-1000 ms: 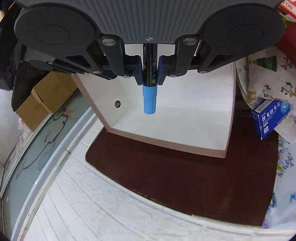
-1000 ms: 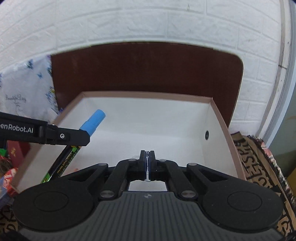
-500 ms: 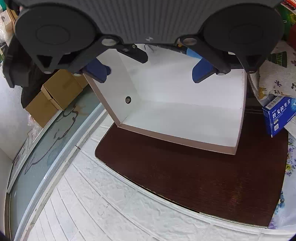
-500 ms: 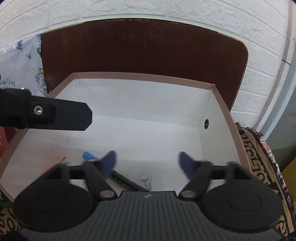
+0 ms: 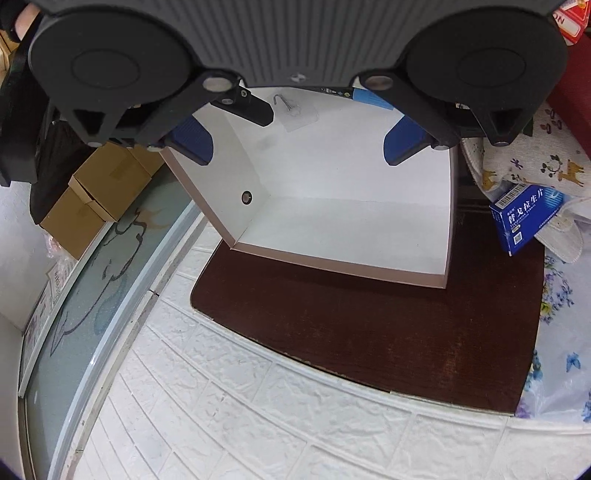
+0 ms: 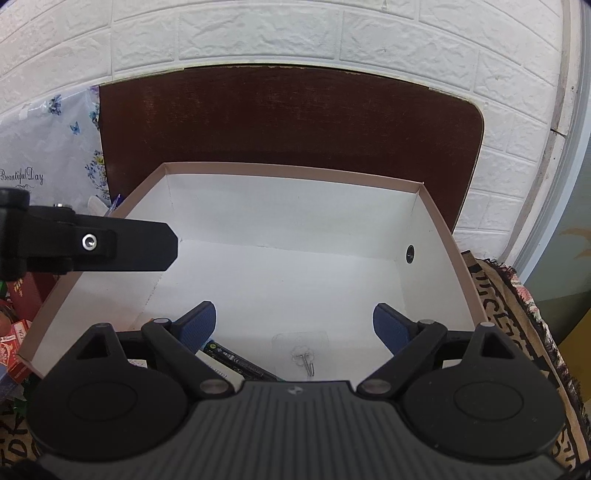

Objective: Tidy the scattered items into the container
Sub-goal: 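Open both grippers to drop the marker and hook into the tan box, then withdraw both grippers from the tan box toward the clutter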

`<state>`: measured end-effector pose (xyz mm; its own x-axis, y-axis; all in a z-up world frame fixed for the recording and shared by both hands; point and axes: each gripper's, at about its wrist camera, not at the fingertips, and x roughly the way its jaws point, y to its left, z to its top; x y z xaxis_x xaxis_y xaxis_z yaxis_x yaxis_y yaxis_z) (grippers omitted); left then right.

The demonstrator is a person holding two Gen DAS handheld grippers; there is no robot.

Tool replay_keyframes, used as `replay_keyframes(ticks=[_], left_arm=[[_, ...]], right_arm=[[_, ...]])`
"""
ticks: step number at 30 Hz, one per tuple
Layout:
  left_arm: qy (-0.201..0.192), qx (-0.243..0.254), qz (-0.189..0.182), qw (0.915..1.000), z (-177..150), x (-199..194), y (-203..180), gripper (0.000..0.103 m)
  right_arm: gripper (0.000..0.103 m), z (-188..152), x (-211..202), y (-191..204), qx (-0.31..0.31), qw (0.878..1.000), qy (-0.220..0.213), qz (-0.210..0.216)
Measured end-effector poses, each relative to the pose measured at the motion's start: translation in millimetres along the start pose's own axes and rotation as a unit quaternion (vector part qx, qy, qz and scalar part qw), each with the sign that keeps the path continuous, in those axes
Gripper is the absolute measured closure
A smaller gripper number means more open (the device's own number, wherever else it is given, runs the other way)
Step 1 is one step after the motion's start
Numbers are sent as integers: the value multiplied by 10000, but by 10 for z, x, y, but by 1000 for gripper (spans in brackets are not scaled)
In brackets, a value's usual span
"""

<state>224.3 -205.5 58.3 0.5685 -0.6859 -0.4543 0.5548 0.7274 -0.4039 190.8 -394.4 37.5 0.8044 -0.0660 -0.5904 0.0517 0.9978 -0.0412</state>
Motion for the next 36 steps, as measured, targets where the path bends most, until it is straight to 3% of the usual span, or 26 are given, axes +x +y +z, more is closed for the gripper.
replay_keyframes(ticks=[9, 15, 21, 30, 36], left_arm=[[-112, 29, -3, 9999, -200, -487, -91, 2], [-145, -3, 169, 9998, -618, -1054, -40, 2], [-130, -174, 326, 9992, -1151, -1571, 159, 2], [-237, -434, 1147, 9922, -1734, -2191, 555, 2], [-316, -749, 1629, 9833, -2020, -2545, 806, 2]], right_arm=[[13, -65, -387, 121, 56, 9998, -190, 20], [8, -317, -817, 441, -91, 9977, -533, 407], [8, -796, -1084, 877, -273, 9936, -522, 960], [8, -1378, -1116, 1511, -307, 9828, -269, 1802], [8, -1593, -1159, 1838, -583, 9726, -387, 2217]])
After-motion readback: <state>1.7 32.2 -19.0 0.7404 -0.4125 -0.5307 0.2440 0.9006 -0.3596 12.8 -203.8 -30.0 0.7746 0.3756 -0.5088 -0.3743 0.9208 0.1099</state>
